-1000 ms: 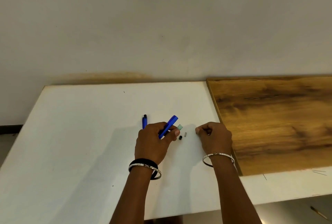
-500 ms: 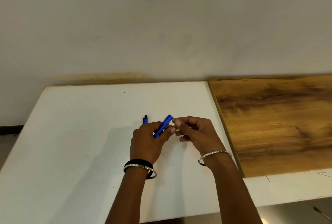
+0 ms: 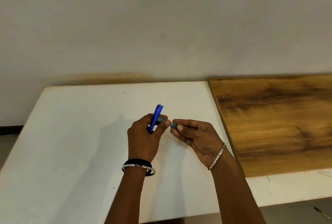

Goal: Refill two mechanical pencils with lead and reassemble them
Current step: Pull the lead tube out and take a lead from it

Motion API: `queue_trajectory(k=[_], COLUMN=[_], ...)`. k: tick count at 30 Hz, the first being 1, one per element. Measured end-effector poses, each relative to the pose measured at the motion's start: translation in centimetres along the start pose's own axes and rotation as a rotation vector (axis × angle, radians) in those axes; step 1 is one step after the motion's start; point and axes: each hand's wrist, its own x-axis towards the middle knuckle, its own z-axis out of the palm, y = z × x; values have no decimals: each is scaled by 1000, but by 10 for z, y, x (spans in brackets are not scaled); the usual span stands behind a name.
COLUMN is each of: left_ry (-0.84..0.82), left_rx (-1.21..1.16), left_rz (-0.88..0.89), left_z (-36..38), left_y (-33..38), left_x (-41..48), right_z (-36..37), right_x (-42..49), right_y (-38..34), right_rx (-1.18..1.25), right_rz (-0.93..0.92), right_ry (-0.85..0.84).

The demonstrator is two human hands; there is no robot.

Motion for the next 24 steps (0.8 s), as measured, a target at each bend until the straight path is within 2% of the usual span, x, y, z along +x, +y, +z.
queue_trajectory(k=[4,7,12,24], left_ry=[-7,-29,-138,-182], left_rx=[-5,-15,-75,-59], left_rz=[-48,-129,-289,-260], left_z=[0,0,0,-4], left_y=[-3,-6,-12,-12], left_x=[1,2,3,5], right_z=[-3,-5,-8,-11], right_x=[0,1,5,4], right_y=[-1,-3,-3,-6], right_rx=[-46,-174,-279,-334], right_rz=[-40,-119,-188,-211], right_ry=[29,67,85,26])
